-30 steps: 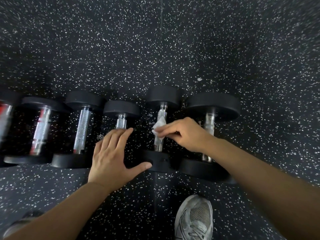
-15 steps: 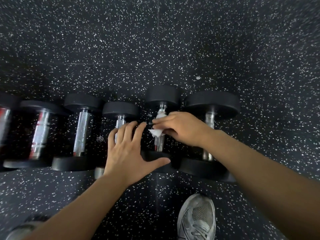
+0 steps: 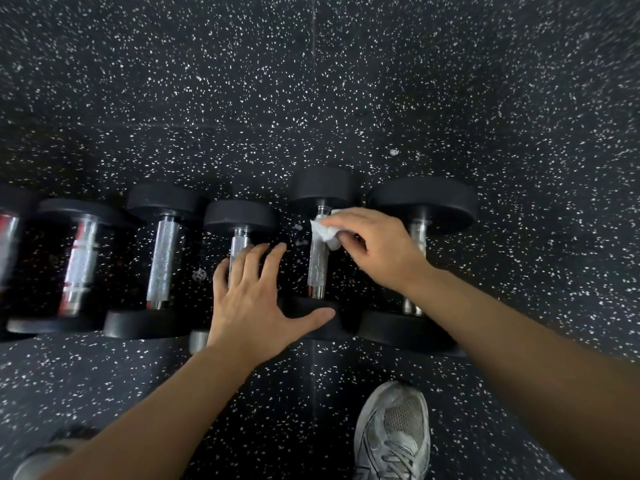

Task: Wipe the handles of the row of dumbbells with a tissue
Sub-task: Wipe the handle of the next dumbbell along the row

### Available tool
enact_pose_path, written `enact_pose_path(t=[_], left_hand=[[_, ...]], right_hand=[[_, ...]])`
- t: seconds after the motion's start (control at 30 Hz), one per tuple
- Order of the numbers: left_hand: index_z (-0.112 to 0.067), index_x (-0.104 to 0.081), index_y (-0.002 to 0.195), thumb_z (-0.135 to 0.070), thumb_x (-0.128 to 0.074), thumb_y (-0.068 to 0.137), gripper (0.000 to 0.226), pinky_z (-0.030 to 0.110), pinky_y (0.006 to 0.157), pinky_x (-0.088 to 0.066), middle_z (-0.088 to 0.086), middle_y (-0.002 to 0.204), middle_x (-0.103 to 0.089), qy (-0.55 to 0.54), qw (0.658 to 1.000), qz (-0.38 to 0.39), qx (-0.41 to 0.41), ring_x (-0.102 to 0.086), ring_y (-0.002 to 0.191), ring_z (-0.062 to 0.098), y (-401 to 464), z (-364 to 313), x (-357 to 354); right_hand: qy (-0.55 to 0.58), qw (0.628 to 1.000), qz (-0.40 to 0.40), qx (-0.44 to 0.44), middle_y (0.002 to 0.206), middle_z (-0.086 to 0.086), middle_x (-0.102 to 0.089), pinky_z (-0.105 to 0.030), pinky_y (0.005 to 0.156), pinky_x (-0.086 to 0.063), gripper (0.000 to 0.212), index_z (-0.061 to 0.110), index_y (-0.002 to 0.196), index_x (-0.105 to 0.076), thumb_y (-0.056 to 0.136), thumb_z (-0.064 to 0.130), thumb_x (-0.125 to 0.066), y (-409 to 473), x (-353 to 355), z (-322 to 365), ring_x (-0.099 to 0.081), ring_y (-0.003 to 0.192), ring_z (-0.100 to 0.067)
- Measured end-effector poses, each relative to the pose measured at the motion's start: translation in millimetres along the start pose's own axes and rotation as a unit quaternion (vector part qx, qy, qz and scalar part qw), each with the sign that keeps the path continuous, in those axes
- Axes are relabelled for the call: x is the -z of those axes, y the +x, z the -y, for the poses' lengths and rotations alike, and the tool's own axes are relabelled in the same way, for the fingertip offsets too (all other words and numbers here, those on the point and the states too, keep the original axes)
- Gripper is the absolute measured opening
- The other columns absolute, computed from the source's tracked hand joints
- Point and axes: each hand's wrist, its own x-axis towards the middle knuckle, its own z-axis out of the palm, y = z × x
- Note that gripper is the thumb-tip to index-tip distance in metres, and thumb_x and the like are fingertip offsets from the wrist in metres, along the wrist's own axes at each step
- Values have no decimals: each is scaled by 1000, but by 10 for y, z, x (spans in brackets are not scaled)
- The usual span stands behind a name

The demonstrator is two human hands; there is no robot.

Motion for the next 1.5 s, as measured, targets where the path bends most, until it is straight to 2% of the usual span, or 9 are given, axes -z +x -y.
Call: enact_pose_path(t=[0.47,0.6,0.7,0.87,1.07,1.13,1.23,1.33,1.5], left_hand=[[-30,-21,162,-107,-27,64,125,51,132,-9,-4,161,-33,0,1000,-16,-12,-27,153,21,-13,50,-39],[-30,-21,162,-107,-26,63,126,51,131,-10,-4,162,-33,0,1000,-19,-7,-26,154,20,-25,47,-23],[-31,-21,162,-106,-28,63,124,50,131,-8,-5,162,-31,-4,1000,-15,0,-23,155,19,-35,30,-10],[-29,-22,163,-106,-19,67,123,50,132,-7,-7,165,-31,1,1000,-4,-18,-23,156,15,-61,139,-3],[-26,-28,161,-104,-22,72,118,51,130,-16,-6,160,-39,5,998,-5,-55,-31,153,15,-69,287,-19],[-25,-29,161,-104,-23,73,118,50,129,-18,-6,160,-40,5,998,-10,-57,-32,152,16,-66,278,-22],[-26,-29,161,-104,-24,72,118,48,129,-18,-6,160,-40,3,998,-14,-55,-32,151,15,-67,290,-22],[-26,-30,161,-104,-25,71,119,47,129,-17,-6,160,-40,-5,998,-14,-56,-32,152,16,-65,285,-21],[-28,-26,161,-106,-23,68,121,44,129,-12,-9,162,-36,-21,998,-13,-50,-27,153,13,-82,280,8]], right_hand=[[-20,999,19,-22,130,5,-70,-39,105,-52,36,23,131,-68,98,10,-63,-259,226,-222,-63,124,-13],[8,999,25,-27,132,6,-69,-32,108,-50,39,22,133,-68,97,8,-65,-157,268,-144,-63,124,-9],[30,999,28,-13,120,6,-74,-24,104,-50,39,19,131,-69,96,3,-65,-55,190,-48,-68,114,-8],[66,997,15,-44,122,6,-74,-33,104,-52,37,19,130,-69,96,4,-65,-34,0,-33,-68,115,-8],[46,998,-21,-39,125,1,-74,-34,107,-51,35,16,122,-75,91,0,-69,86,-75,-55,-68,119,-14],[28,999,12,-13,124,1,-74,-32,110,-48,34,18,118,-77,89,1,-73,80,-108,-40,-68,119,-15],[3,990,140,-2,126,10,-73,-30,111,-47,37,29,119,-76,90,7,-73,11,-98,-9,-67,117,-11],[44,974,222,-9,123,11,-74,-29,110,-47,35,31,118,-76,91,9,-73,-47,-107,46,-67,117,-6],[103,993,17,-54,122,3,-75,-31,109,-50,30,18,116,-78,91,3,-73,43,-77,-22,-68,118,-6]])
